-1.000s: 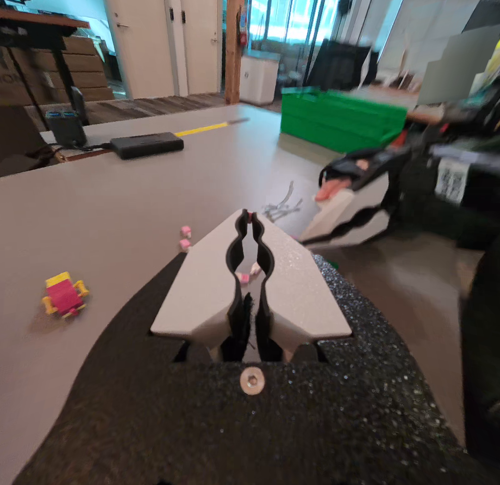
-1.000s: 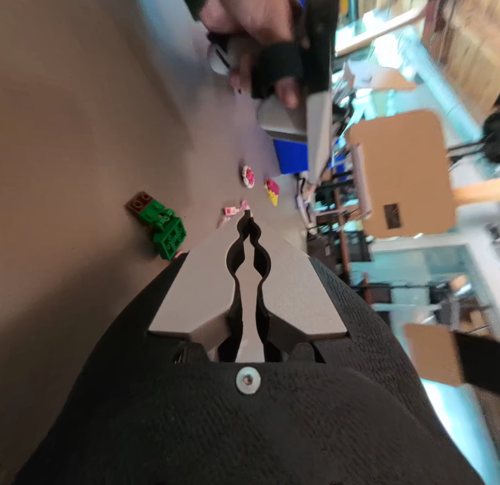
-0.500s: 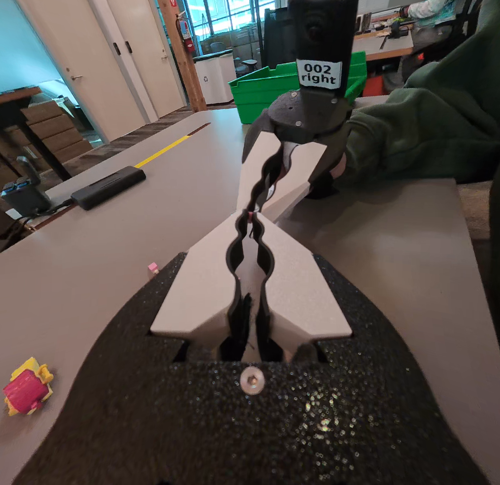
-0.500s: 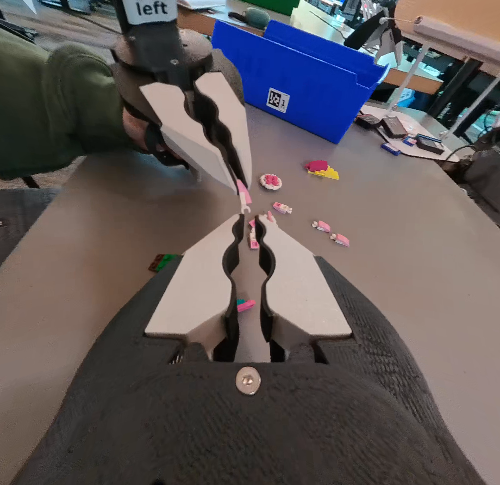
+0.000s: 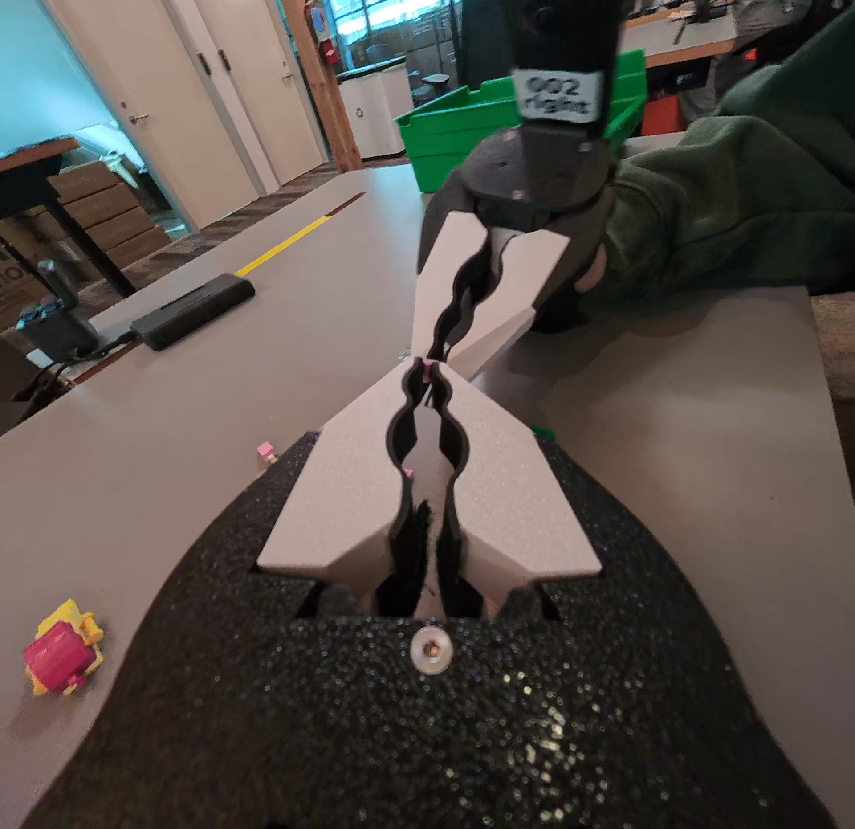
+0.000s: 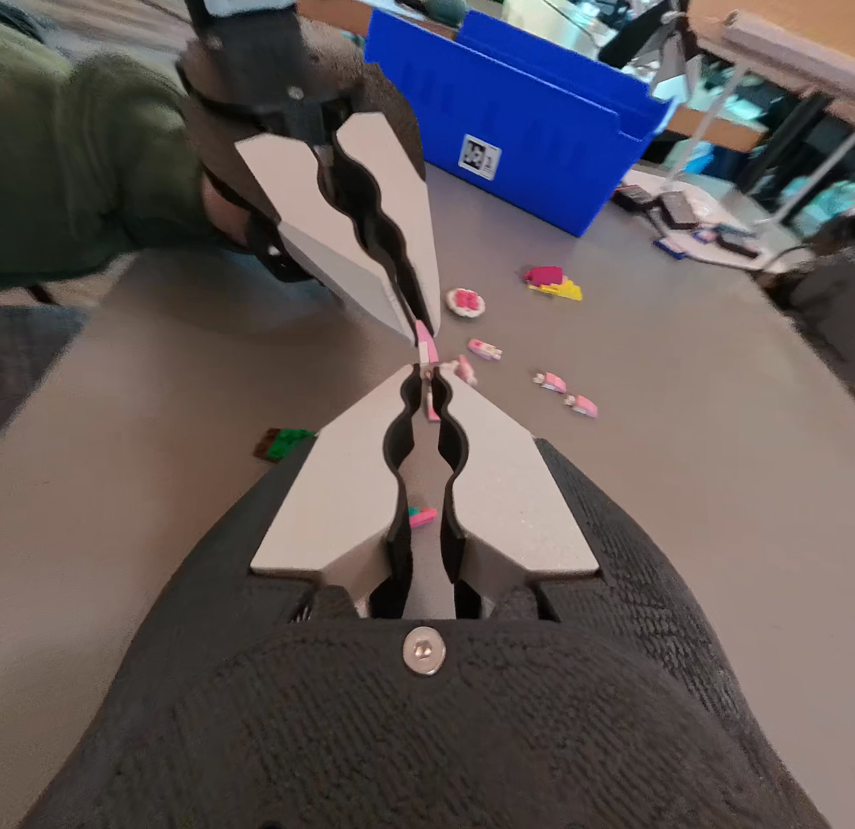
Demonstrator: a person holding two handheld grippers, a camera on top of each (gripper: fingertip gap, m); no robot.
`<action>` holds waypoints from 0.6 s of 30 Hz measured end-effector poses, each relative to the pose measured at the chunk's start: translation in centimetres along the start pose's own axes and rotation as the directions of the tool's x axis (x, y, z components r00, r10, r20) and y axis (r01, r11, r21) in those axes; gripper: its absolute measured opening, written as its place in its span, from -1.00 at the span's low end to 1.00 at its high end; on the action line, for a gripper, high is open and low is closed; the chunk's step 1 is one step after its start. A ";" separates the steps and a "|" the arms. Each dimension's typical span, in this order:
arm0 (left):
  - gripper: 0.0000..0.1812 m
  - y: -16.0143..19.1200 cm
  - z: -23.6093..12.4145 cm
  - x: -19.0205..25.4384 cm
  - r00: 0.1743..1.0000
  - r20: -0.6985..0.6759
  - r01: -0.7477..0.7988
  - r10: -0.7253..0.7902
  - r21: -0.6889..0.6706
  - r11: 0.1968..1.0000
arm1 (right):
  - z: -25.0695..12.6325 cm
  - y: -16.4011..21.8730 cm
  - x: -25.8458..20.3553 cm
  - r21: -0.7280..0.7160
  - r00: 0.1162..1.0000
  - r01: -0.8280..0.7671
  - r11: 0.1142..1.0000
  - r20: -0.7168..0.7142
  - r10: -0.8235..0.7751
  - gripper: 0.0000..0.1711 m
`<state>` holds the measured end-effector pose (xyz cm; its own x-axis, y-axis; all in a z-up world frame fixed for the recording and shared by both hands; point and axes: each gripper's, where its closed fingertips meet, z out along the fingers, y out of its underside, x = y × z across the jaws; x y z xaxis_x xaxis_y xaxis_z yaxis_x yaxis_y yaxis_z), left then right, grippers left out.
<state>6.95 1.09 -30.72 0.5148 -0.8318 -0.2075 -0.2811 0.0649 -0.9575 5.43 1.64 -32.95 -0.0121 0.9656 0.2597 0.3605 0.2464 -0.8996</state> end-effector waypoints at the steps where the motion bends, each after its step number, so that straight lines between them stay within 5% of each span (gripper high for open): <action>1: -0.99 0.1 0.2 -0.2 1.000 0.022 0.020 -0.019 -0.020 1.000 | 0.0 0.2 0.4 -0.031 0.996 0.067 0.997 -0.053 -0.069 -0.98; 9: -0.99 0.4 1.0 -1.1 0.974 0.110 0.206 -0.200 -0.046 0.977 | -0.4 0.9 2.0 -0.255 0.830 0.446 0.858 -0.240 -0.503 -1.00; 18: -1.00 0.4 1.1 -1.4 0.861 0.043 0.505 -0.506 0.039 0.862 | -0.6 0.9 2.3 -0.329 0.697 0.587 0.740 -0.258 -0.668 -1.00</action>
<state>7.06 2.90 -31.01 0.6208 -0.7253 0.2975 0.0495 -0.3425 -0.9382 6.25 4.03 -32.94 -0.0084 0.4874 0.8731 0.5660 0.7221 -0.3977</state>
